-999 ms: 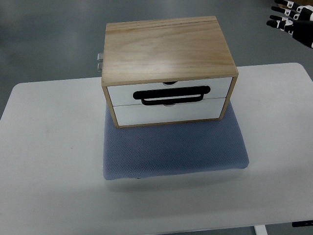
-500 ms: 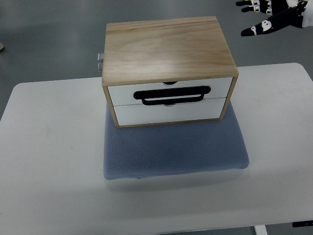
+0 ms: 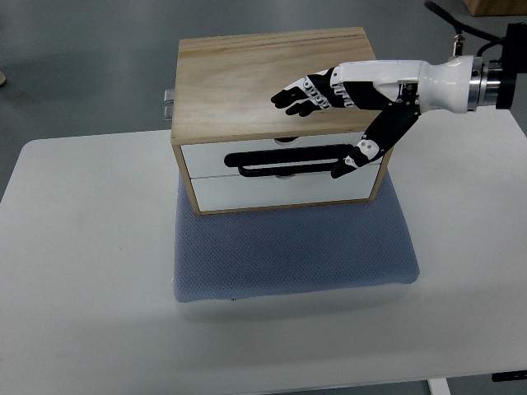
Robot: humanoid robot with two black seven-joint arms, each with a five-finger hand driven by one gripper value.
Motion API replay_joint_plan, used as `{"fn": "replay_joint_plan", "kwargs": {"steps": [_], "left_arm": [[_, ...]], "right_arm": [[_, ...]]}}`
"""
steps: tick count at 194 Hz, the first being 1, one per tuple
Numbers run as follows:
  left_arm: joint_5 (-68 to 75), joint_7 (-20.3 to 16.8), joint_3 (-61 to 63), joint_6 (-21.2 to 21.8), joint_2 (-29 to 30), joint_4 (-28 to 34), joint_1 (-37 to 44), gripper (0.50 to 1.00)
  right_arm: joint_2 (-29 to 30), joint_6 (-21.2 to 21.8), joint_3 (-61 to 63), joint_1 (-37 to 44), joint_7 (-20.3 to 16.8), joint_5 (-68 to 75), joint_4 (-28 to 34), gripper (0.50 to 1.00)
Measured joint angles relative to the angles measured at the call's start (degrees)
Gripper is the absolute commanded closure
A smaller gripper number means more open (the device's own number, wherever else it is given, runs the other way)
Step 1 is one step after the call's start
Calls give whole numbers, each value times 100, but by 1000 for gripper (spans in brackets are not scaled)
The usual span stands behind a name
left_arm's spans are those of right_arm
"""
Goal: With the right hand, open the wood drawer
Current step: 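Lower the right hand onto the upper drawer's black handle and hook fingers, then pull the upper drawer handle toward the robot with the right hand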
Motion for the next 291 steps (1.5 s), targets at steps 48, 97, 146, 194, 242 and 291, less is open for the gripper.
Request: {"fn": "replay_joint_plan", "kwargs": {"steps": [48, 97, 146, 194, 242, 291], "left_arm": [[0, 0, 0, 0, 0, 0, 0, 500], [0, 0, 0, 0, 0, 0, 0, 500], [0, 0, 0, 0, 0, 0, 0, 500], [-1, 0, 0, 0, 0, 0, 0, 500], [-1, 0, 0, 0, 0, 0, 0, 500], [-1, 0, 0, 0, 0, 0, 0, 500]], "right_arm": [[491, -81, -328, -85, -3, -350, -272, 558], [695, -228, -550, -251, -3, -641, -773, 558], [728, -336, -583, -406, 6, -687, -974, 556], [732, -347, -586, -555, 7, -697, -1064, 556], [739, -347, -638, -644, 7, -757, -1150, 554], [739, -225, -716, -664, 1, -697, -1149, 554]]}}
